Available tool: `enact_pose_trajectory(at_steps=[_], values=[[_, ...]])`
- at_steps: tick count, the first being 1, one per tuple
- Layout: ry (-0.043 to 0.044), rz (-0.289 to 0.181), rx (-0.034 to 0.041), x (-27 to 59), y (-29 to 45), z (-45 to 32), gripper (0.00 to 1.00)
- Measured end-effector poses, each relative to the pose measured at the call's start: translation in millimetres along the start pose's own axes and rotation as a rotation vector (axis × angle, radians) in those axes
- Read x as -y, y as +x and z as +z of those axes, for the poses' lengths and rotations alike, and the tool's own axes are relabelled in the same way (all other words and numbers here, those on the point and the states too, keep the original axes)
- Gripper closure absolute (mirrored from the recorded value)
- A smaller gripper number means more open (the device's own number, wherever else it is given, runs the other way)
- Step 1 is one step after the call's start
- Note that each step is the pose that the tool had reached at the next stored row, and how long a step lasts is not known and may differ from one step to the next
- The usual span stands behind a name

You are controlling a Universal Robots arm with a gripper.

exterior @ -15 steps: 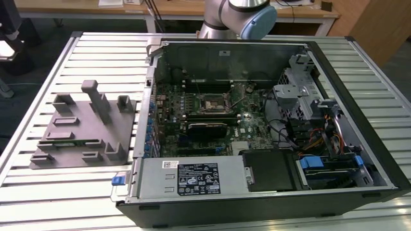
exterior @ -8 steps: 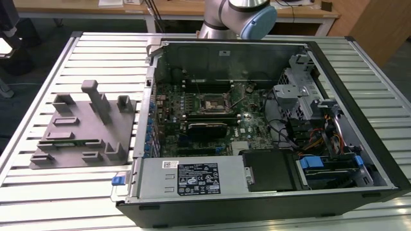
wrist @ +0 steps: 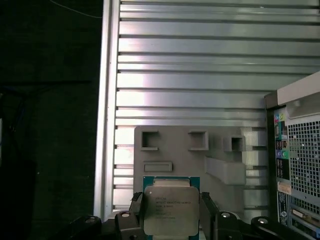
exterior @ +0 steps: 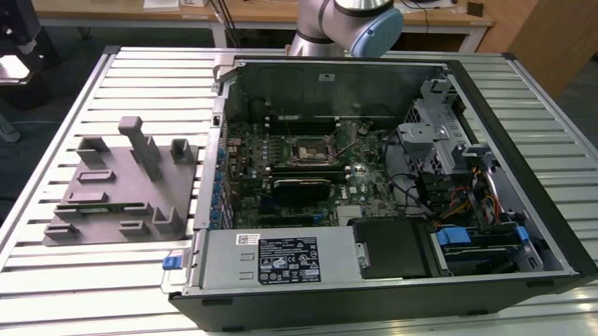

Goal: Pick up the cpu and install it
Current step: 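Pick up the cpu and move it towards the insertion slot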

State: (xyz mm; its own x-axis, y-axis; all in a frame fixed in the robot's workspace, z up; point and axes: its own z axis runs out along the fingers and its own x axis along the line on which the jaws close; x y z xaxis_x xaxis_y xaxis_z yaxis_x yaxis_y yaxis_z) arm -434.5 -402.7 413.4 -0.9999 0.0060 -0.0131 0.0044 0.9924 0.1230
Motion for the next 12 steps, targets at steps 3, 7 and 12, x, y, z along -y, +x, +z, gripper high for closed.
enact_pose_trajectory(at_steps=[3,7,12], values=[[0.0011,0.000,-0.0001,-0.1,-5.2,0.0,0.47],[0.0016,0.000,0.0000,-0.2,-11.6,0.2,0.47],[0.0016,0.000,-0.0001,-0.2,-19.2,0.2,0.47]])
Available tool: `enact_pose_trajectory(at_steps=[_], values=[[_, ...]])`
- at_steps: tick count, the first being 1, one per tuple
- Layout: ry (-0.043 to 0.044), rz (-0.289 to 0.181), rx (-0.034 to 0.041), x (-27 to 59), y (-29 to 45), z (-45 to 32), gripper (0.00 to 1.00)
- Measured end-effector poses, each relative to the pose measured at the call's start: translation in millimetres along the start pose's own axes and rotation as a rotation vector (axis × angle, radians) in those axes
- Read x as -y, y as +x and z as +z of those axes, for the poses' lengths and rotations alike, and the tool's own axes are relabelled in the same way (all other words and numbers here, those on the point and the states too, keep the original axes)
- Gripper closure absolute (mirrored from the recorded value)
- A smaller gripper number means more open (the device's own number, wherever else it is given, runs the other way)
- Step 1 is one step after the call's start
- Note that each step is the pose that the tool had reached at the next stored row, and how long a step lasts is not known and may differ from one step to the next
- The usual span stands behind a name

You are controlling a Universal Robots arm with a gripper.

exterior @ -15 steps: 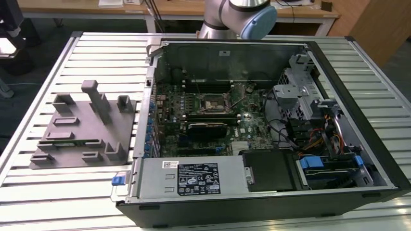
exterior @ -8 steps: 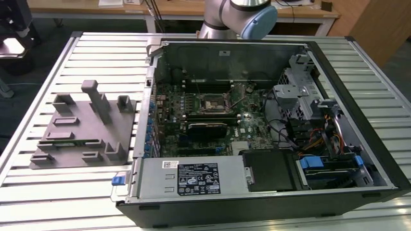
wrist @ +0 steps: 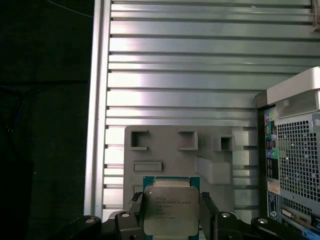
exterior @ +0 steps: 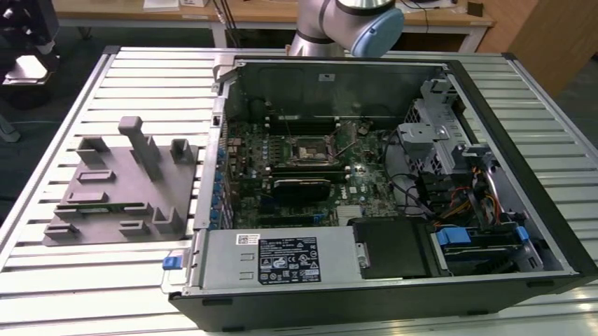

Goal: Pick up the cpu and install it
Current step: 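Pick up the cpu and move it towards the insertion slot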

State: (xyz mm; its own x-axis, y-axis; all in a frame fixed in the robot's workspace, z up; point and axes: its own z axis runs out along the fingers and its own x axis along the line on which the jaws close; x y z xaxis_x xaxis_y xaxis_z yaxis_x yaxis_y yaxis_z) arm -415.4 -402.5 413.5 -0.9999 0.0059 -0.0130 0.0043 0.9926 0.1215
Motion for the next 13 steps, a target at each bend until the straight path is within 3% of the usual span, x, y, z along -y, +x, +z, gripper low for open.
enact_pose_trajectory(at_steps=[13], values=[[0.0000,0.000,0.0001,-0.1,-19.3,0.3,0.47]])
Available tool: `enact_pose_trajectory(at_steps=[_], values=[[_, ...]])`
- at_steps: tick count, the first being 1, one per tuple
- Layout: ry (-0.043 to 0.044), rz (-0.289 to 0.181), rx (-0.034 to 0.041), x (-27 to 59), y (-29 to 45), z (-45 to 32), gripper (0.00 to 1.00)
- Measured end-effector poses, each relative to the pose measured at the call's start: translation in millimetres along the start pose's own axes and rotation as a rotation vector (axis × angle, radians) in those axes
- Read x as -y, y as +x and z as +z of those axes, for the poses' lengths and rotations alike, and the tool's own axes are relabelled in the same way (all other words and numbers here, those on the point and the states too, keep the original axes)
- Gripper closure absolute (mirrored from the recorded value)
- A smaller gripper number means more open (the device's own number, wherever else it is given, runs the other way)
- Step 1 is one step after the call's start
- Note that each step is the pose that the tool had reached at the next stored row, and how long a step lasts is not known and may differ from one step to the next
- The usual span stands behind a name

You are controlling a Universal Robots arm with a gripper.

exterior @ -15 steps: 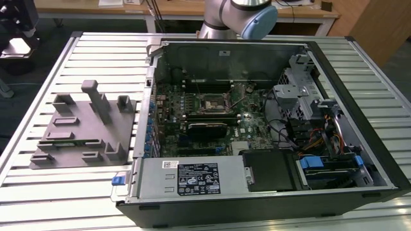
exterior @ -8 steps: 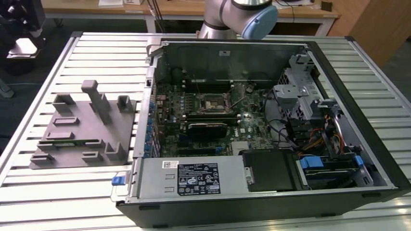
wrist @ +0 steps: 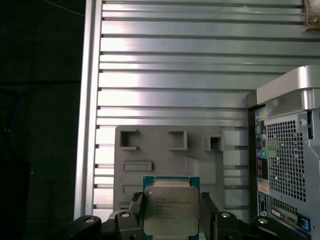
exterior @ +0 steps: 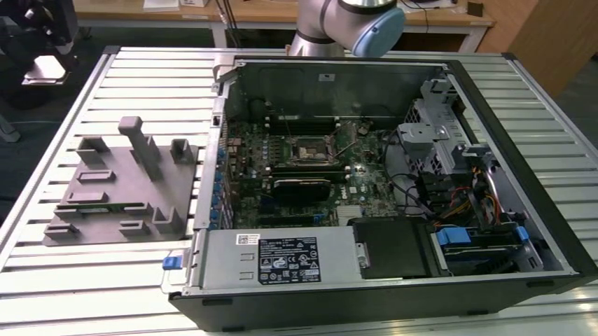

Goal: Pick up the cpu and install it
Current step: 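Pick up the cpu and move it towards the insertion slot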

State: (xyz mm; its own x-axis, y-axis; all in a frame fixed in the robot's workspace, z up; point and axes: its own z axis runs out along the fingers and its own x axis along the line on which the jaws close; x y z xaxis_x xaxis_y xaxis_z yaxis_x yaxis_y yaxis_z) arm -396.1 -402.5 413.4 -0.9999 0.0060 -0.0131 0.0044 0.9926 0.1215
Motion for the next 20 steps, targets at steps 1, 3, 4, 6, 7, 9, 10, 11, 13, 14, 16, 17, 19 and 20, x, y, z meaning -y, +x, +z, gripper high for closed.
enact_pose_trajectory(at_steps=[1,3,4,6,7,9,10,11,13,14,16,17,19,20], values=[[0.0000,0.000,0.0000,0.0,-1.3,0.0,0.47],[0.0001,0.000,-0.0001,0.0,-3.5,0.0,0.47],[0.0000,0.000,0.0000,0.0,-4.6,0.1,0.47],[0.0001,0.000,-0.0001,0.0,-6.8,0.0,0.47],[0.0000,0.000,0.0000,0.0,-8.1,0.1,0.47],[0.0001,0.000,-0.0001,0.0,-10.4,0.1,0.47],[0.0001,0.000,-0.0001,0.0,-11.4,0.1,0.47],[0.0000,0.000,-0.0001,-0.1,-12.4,0.1,0.47],[0.0000,0.000,0.0000,-0.1,-14.1,0.2,0.47],[0.0000,0.000,0.0000,-0.1,-14.9,0.2,0.47],[0.0000,0.000,0.0000,-0.1,-16.5,0.2,0.47],[0.0000,0.000,0.0000,-0.1,-17.3,0.2,0.47],[0.0000,0.000,0.0000,-0.1,-18.8,0.3,0.47],[0.0000,0.000,-0.0001,-0.1,-19.4,0.2,0.47]])
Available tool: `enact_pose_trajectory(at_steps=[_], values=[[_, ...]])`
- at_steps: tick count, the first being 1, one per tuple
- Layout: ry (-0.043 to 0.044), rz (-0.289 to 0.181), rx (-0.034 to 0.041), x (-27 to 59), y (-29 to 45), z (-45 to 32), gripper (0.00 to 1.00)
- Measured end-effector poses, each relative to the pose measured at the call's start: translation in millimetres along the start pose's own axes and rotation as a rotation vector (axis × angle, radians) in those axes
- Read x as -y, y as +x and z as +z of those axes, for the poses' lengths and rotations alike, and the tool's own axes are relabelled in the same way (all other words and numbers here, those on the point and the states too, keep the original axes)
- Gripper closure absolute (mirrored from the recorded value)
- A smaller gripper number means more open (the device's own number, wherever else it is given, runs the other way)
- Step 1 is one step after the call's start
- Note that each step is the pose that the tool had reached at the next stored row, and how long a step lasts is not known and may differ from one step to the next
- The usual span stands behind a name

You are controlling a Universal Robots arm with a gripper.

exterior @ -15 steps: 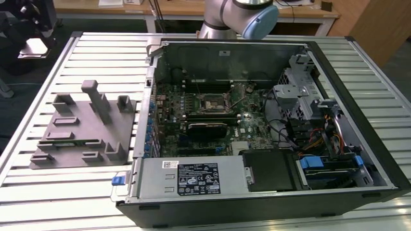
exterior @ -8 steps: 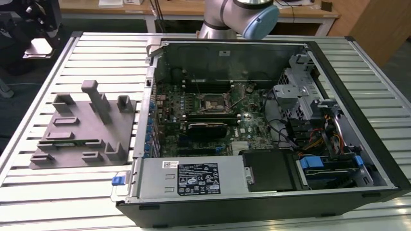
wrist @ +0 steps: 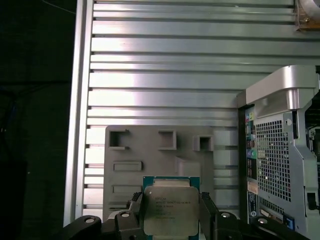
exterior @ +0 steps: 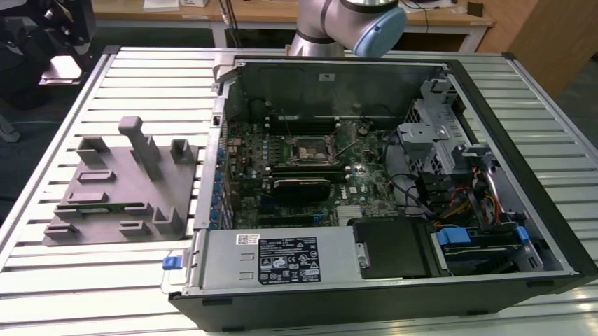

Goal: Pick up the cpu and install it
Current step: 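Pick up the cpu and move it towards the insertion slot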

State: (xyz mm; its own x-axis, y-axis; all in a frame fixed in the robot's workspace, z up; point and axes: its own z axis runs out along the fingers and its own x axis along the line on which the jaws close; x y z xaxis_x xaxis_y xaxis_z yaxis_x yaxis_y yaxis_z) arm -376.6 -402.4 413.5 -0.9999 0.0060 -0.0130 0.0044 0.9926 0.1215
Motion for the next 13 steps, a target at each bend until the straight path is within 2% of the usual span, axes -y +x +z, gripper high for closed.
enact_pose_trajectory(at_steps=[13], values=[[0.0000,0.000,0.0000,0.0,-9.3,0.1,0.47]])
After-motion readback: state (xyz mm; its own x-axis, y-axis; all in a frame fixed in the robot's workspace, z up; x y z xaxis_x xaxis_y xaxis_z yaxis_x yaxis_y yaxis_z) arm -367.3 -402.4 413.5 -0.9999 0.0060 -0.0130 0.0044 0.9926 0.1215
